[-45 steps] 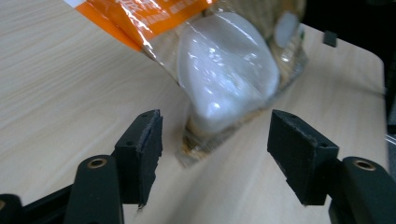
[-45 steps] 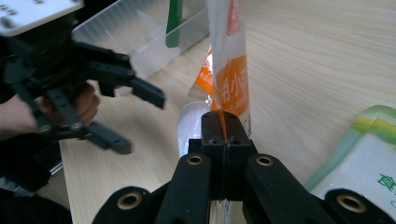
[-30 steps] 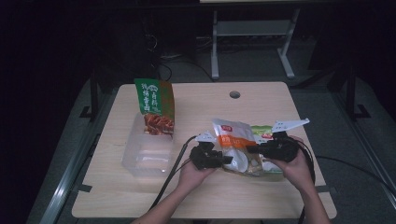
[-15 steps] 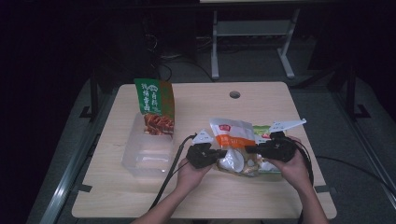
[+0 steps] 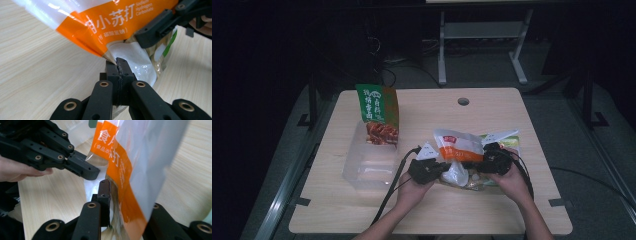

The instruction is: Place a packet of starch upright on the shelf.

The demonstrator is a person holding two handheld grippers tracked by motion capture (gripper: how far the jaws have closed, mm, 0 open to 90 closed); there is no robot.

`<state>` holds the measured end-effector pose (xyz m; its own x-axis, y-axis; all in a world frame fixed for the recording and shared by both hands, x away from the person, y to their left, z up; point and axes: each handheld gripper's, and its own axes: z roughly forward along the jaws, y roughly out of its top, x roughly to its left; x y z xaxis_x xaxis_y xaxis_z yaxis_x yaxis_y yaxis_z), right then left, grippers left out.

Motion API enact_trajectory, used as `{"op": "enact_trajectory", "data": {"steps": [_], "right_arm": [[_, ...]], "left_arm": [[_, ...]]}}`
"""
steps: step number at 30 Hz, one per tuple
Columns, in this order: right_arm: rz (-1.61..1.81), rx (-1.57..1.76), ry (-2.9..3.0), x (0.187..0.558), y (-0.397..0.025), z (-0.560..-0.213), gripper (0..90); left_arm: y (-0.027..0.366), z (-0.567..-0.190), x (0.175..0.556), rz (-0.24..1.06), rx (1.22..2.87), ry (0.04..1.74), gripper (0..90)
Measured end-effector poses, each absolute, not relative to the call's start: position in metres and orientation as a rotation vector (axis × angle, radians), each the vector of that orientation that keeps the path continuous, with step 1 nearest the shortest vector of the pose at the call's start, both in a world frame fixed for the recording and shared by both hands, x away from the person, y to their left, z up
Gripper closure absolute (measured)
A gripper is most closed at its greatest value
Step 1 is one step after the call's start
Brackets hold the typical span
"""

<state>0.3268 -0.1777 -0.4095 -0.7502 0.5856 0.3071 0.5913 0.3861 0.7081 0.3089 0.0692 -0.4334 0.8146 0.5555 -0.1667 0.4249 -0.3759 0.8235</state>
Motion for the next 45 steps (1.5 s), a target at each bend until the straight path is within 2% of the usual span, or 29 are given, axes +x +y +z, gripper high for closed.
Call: {"op": "enact_trajectory", "data": {"steps": [5,12,16,29,34,45], "right_arm": [[-1.343,-1.112,-2.595,0.326,-0.176,-0.410,88.8],[-1.404,-1.073,-2.606,0.316,-0.172,-0.401,89.8],[-1.420,-1.057,-2.651,0.311,-0.166,-0.392,89.8],[-1.549,-0.967,-2.661,0.319,-0.140,-0.357,89.9],[-1.579,-0.871,-2.669,0.329,-0.110,-0.340,90.0],[-1.585,-0.682,-2.684,0.356,-0.039,-0.316,89.9]], "left_arm": [[0.077,-0.436,0.305,0.156,2.008,0.749,86.0],[0.087,-0.431,0.287,0.158,2.023,0.749,53.4],[0.094,-0.429,0.272,0.168,2.053,0.726,43.5],[0.126,-0.422,0.236,0.171,2.097,0.645,39.5],[0.140,-0.424,0.233,0.131,2.098,0.655,39.7],[0.157,-0.424,0.230,0.151,2.083,0.633,38.1]]}}
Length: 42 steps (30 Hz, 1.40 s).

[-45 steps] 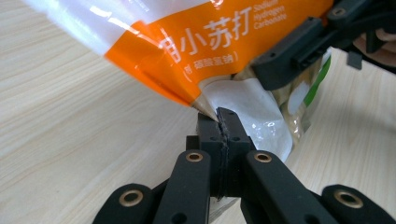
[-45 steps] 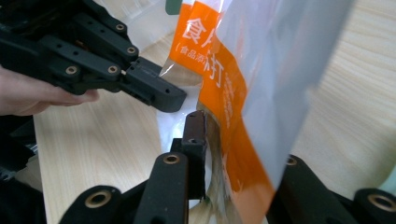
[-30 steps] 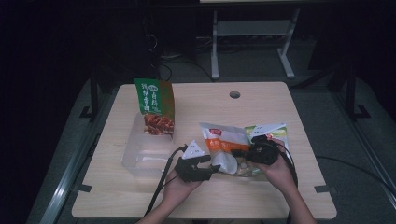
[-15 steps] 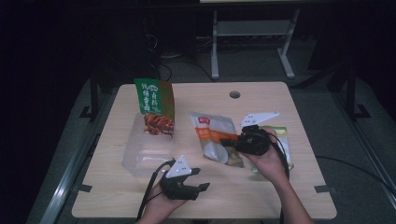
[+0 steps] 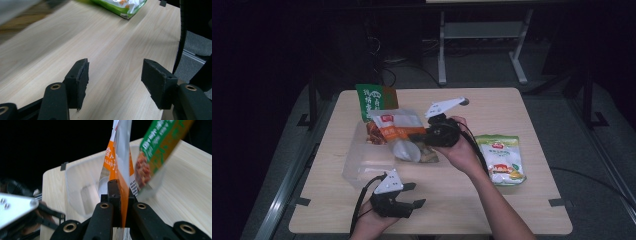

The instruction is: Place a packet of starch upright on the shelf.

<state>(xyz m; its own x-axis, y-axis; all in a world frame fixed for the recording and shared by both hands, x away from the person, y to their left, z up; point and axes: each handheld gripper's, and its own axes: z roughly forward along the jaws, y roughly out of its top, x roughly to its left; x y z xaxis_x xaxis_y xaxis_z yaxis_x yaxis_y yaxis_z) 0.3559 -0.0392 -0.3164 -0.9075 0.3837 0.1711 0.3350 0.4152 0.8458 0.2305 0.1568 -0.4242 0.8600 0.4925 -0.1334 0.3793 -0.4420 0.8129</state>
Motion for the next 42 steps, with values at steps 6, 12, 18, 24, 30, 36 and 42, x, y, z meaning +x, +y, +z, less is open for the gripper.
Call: {"op": "enact_trajectory", "data": {"steps": [6,12,18,24,30,36,42], "right_arm": [[1.543,0.612,2.625,0.372,-0.003,-0.314,89.9],[1.570,0.583,2.650,0.387,0.034,-0.319,89.9],[1.616,0.583,2.672,0.396,0.062,-0.331,89.9],[1.677,0.623,2.684,0.405,0.077,-0.349,89.9],[1.680,0.664,2.682,0.409,0.083,-0.365,89.9],[1.658,0.683,2.695,0.407,0.085,-0.389,89.8],[1.637,0.677,2.692,0.403,0.079,-0.395,89.2]], "left_arm": [[0.160,-0.426,0.228,0.118,2.081,0.633,37.0],[0.160,-0.425,0.225,0.119,2.077,0.613,37.0],[0.158,-0.429,0.224,0.114,2.071,0.625,36.1],[0.160,-0.427,0.223,0.126,2.076,0.616,36.4],[0.160,-0.428,0.223,0.121,2.074,0.618,35.5],[0.159,-0.427,0.221,0.140,2.082,0.608,35.5],[0.159,-0.427,0.221,0.139,2.080,0.606,35.5]]}}
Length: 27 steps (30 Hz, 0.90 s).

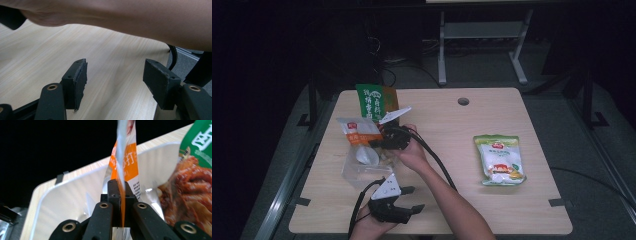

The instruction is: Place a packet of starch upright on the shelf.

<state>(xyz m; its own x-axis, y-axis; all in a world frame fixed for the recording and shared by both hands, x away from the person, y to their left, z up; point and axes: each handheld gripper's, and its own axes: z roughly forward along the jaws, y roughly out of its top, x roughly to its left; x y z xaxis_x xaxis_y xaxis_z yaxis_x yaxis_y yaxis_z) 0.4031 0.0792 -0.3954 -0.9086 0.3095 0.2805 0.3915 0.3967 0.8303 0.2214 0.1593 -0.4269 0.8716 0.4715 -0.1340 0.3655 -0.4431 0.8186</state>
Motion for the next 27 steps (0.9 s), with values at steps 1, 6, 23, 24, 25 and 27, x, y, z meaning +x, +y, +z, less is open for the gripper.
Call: {"op": "enact_trajectory", "data": {"steps": [1,6,23,24,25,27], "right_arm": [[-1.544,-0.635,-2.570,0.403,0.078,-0.396,89.0],[-1.482,-0.622,-2.607,0.401,0.073,-0.399,88.0],[-1.418,-0.651,-2.584,0.405,0.060,-0.411,78.9],[-1.420,-0.655,-2.582,0.405,0.059,-0.409,77.3],[-1.424,-0.654,-2.589,0.405,0.057,-0.408,75.3],[-1.432,-0.657,-2.588,0.405,0.055,-0.406,73.3]], "left_arm": [[0.159,-0.427,0.221,0.137,2.081,0.607,35.5],[0.158,-0.428,0.221,0.134,2.081,0.605,35.4],[0.158,-0.431,0.226,0.130,2.089,0.617,34.6],[0.157,-0.431,0.227,0.129,2.088,0.615,34.7],[0.157,-0.431,0.227,0.128,2.089,0.616,34.7],[0.157,-0.431,0.227,0.128,2.087,0.617,34.6]]}}
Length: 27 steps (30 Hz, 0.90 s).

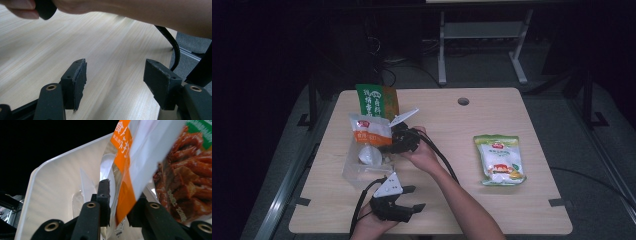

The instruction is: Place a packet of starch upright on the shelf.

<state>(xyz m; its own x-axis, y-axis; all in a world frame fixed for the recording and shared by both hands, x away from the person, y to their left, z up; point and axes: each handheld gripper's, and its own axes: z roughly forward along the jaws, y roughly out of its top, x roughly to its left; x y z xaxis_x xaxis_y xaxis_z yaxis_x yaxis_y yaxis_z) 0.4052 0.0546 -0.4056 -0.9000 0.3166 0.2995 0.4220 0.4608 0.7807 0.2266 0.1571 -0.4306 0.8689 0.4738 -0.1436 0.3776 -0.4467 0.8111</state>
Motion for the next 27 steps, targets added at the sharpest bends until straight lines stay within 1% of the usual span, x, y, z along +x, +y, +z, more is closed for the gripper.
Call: {"op": "enact_trajectory", "data": {"steps": [3,7,8,17,27], "right_arm": [[-1.427,-0.663,-2.585,0.405,0.050,-0.403,69.9],[-1.421,-0.656,-2.577,0.403,0.042,-0.400,59.7],[-1.415,-0.648,-2.579,0.403,0.040,-0.400,58.7],[-1.399,-0.660,-2.580,0.398,0.014,-0.394,54.1],[-1.394,-0.708,-2.582,0.394,-0.014,-0.392,52.2]], "left_arm": [[0.157,-0.431,0.227,0.129,2.085,0.617,34.4],[0.158,-0.430,0.227,0.131,2.084,0.620,34.1],[0.157,-0.431,0.227,0.132,2.086,0.618,34.1],[0.155,-0.431,0.227,0.135,2.093,0.613,33.7],[0.153,-0.432,0.228,0.135,2.090,0.599,31.9]]}}
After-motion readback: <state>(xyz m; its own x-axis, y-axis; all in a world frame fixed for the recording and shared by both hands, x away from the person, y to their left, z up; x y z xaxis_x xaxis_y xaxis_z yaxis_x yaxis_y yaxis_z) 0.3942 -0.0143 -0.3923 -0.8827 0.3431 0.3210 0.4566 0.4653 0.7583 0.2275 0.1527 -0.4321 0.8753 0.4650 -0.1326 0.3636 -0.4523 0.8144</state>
